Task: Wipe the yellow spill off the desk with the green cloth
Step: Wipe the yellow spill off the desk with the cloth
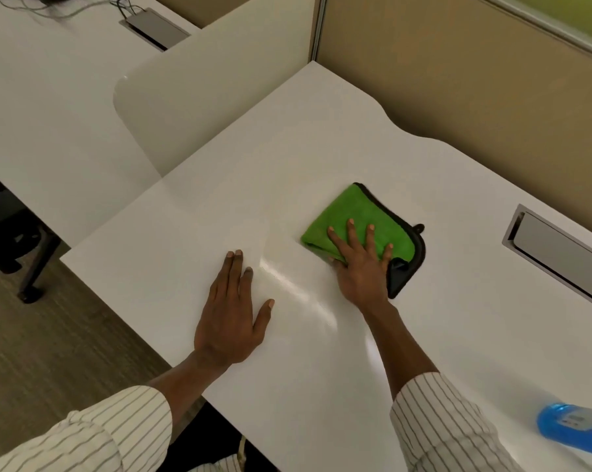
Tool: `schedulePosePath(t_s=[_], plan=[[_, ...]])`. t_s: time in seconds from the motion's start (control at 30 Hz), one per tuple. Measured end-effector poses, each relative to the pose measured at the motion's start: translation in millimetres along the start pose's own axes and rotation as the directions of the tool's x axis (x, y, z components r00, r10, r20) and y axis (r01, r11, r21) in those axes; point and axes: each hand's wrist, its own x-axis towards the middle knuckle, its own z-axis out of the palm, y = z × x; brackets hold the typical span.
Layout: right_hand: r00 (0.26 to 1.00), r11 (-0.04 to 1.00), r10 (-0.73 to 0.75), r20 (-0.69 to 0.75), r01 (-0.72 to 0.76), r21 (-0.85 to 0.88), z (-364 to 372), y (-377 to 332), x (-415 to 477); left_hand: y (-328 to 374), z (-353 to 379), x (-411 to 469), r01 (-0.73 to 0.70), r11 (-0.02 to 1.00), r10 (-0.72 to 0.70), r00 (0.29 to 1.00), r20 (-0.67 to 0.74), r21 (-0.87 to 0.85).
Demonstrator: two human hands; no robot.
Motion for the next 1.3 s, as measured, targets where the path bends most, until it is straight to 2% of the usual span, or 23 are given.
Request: schedulePosePath(t_s=[0.1, 0.17, 0.3, 0.43, 0.53, 0.67, 0.8, 0.97, 1.07, 1.17, 1.23, 1.3], plan=[[0.991, 0.991, -0.13, 0.022, 0.131, -0.034, 9, -6, -35, -1, 1, 0, -0.009, 1.0, 0.009, 1.0, -0.011, 0.012], [0.988, 0.988, -0.154, 0.014, 0.154, -0.024, 16, -4, -63, -1, 2, 1, -0.013, 1.0, 0.013, 1.0, -0.012, 0.011], [0.997, 0.997, -0.081, 0.006, 0.081, -0.009, 16, 11, -77, -1, 3, 1, -0.01, 1.0, 0.01, 1.0, -0.009, 0.004], [0.998, 0.999, 0.054, -0.01, -0.054, -0.004, 4, 13, -22, 0, 0, 0, 0.001, 1.0, -0.001, 1.0, -0.004, 0.003], [0.997, 0.997, 0.079, -0.004, -0.079, 0.005, -3, 2, 21, 2, -2, 0, 0.007, 1.0, -0.007, 1.0, 0.0, -0.008], [0.998, 0.998, -0.051, 0.022, 0.052, -0.021, 2, -19, 22, 0, -2, 0, 0.003, 1.0, -0.003, 1.0, -0.006, -0.013], [0.981, 0.981, -0.196, 0.018, 0.195, 0.013, 14, -22, -38, 0, 1, 0, -0.002, 1.0, 0.002, 1.0, -0.01, 0.0], [0.991, 0.99, -0.136, 0.014, 0.136, 0.024, 21, 0, -78, -1, 1, 0, -0.008, 1.0, 0.008, 1.0, -0.008, 0.002], [0.999, 0.996, -0.043, -0.006, 0.043, 0.076, 11, 6, -50, 0, -1, 1, -0.006, 1.0, 0.006, 1.0, -0.004, 0.004], [0.999, 0.998, 0.046, -0.009, -0.046, 0.036, 5, -4, -8, 1, -2, 0, 0.002, 1.0, -0.002, 1.0, 0.001, 0.003], [0.999, 0.999, 0.035, -0.005, -0.035, 0.007, 5, -18, 10, 1, -2, -1, 0.004, 1.0, -0.004, 1.0, 0.0, 0.003], [0.998, 0.998, -0.057, -0.003, 0.057, -0.02, 8, -29, 8, 1, -2, 0, -0.001, 1.0, 0.001, 1.0, -0.006, -0.002]])
